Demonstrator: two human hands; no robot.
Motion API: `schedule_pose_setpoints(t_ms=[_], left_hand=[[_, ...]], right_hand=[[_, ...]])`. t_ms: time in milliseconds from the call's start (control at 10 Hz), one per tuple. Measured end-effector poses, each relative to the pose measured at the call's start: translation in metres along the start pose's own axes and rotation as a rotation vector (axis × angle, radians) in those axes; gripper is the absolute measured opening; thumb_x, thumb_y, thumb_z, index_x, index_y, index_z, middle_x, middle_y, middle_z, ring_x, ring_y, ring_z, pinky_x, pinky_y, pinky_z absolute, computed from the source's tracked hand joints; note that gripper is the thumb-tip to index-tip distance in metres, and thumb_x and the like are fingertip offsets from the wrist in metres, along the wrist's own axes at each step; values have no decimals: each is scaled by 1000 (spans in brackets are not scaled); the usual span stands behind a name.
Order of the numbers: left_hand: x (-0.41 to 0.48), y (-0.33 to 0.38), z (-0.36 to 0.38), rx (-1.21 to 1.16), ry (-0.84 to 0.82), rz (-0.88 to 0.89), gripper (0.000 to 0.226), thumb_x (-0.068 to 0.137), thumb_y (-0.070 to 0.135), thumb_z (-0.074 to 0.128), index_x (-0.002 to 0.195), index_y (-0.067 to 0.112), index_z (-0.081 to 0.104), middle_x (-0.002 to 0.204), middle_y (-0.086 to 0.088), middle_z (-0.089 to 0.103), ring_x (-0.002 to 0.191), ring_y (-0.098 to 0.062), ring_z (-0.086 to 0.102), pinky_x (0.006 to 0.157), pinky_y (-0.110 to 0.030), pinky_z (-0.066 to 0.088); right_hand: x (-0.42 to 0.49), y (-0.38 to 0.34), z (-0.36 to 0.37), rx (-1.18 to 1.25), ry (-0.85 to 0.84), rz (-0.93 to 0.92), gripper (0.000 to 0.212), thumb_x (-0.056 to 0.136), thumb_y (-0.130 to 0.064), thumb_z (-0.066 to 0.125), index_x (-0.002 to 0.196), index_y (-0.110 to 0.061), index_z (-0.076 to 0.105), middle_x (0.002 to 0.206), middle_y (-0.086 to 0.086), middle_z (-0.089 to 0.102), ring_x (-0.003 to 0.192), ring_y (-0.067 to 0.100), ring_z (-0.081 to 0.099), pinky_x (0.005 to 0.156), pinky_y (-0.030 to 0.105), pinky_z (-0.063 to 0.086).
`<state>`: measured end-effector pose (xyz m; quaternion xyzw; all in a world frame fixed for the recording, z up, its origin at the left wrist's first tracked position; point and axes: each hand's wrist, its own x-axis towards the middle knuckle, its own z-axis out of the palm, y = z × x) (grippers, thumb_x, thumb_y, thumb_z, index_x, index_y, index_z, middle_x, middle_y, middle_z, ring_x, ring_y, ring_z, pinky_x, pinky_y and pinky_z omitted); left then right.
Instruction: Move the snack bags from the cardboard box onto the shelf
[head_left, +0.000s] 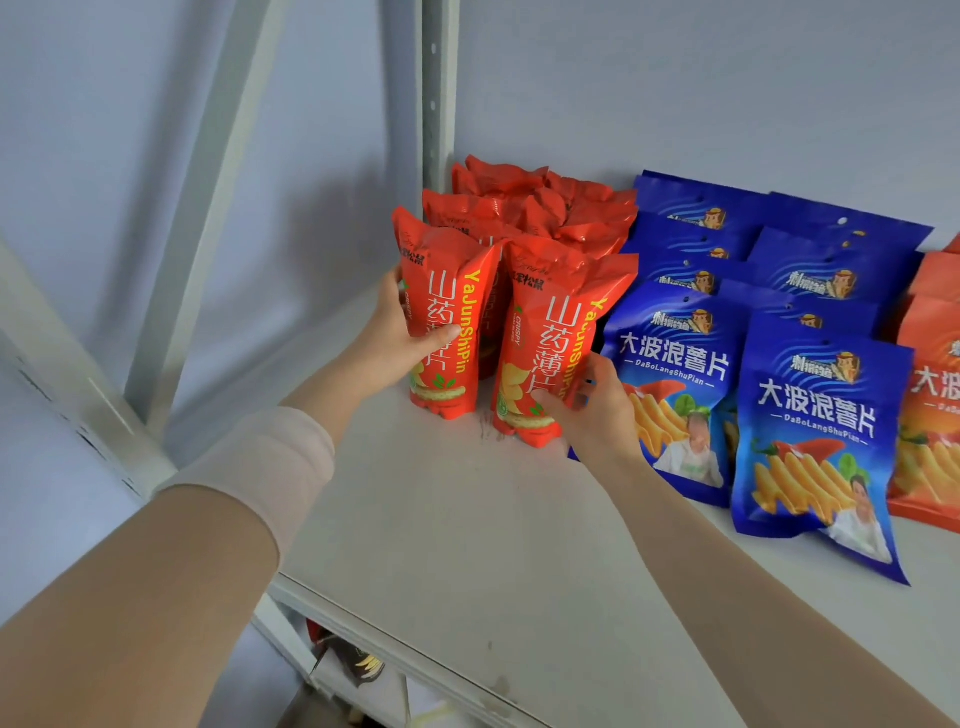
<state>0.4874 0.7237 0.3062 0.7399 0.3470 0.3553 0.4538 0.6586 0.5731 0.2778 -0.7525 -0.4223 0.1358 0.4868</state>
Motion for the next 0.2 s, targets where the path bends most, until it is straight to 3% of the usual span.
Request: schedule_pose_setpoints(t_ms=[100,200], left_hand=[[-4,4,-3,15,-30,-43,107,80,15,71,148,12,-11,153,1,16,136,-14,29,109,-32,29],[-19,16,-6,288,-23,-120,113,80,24,72,146,9,-19,158,-9,-6,145,-25,9,117,-43,17]], right_hand=[[0,0,-6,-75,-53,1,80,76,-29,76,140,-8,33,136,9,49,124,23,47,100,36,43],[-7,-6,-21,-234,-117,33,86,79,-36,71,145,-7,24,145,10,39,134,25,36,107,39,35]])
